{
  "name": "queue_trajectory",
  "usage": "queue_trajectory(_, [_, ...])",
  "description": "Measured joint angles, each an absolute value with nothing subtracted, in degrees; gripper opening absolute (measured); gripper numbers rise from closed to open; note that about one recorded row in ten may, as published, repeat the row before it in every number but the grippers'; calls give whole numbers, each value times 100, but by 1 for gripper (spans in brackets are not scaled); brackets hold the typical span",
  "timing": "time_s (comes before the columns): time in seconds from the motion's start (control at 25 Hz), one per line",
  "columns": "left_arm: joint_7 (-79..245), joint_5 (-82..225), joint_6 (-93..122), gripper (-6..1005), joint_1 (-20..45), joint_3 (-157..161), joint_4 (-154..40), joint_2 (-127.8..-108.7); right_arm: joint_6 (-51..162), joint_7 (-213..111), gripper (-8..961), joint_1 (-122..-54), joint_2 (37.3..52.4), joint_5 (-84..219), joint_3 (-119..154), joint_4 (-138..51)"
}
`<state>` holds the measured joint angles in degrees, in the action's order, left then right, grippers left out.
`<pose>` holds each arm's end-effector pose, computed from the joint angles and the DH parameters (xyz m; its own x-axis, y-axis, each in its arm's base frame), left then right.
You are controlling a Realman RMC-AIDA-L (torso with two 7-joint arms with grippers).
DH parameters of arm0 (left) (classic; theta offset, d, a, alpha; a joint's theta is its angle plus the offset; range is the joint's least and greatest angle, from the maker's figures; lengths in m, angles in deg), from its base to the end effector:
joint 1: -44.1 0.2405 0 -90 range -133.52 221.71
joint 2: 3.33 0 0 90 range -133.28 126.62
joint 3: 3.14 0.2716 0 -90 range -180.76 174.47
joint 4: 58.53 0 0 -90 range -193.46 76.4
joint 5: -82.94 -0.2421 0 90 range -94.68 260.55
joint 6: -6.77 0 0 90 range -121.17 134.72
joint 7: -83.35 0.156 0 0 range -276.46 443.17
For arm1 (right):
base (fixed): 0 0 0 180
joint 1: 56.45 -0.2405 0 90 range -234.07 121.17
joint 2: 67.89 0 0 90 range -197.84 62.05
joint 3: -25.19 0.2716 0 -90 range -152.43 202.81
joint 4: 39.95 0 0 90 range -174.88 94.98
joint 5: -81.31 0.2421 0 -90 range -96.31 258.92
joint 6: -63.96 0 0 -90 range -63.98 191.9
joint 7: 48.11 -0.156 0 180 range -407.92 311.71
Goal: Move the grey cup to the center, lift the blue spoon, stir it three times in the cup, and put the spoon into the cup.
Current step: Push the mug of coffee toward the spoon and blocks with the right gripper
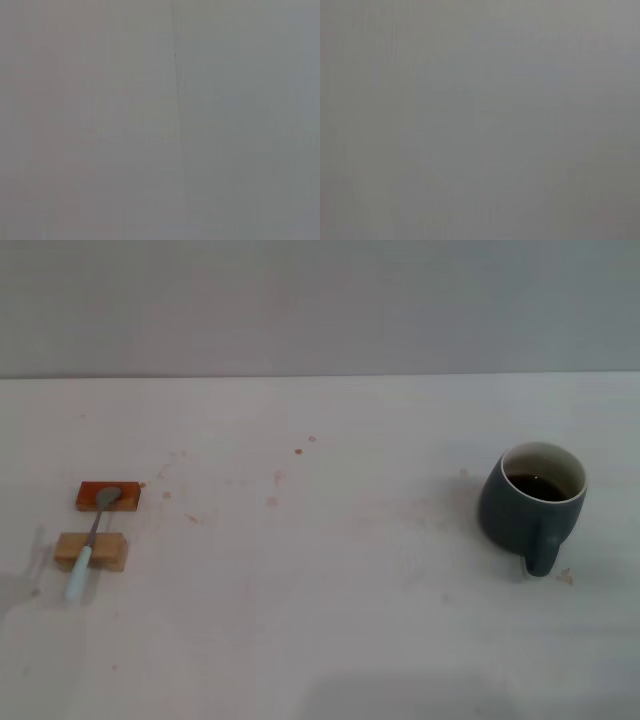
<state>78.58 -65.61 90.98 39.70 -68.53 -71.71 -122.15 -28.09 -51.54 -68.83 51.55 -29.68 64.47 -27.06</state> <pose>-0.4123 0.2367 -0.0009 0.7519 -0.1748 0.6357 0.6513 0.0474 -0.7573 0.3822 0.2687 0.0078 0.6689 0.3439 -0.6590 -0.7297 0.1346 -0.6704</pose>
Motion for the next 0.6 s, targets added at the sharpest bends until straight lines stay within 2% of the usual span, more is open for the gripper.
queue_trajectory(0.36, [7850,-6555,9097,801,3970,-6853,-7142,-12216,-2396,-5154,-1,-7006,5147,-2707,6461,-2738])
queue_trajectory(0.6, [7848,-6553,9097,800,3972,-6853,-7119,-12216,-1561,-5154,-1,-7348,5133,-2172,6518,-2969])
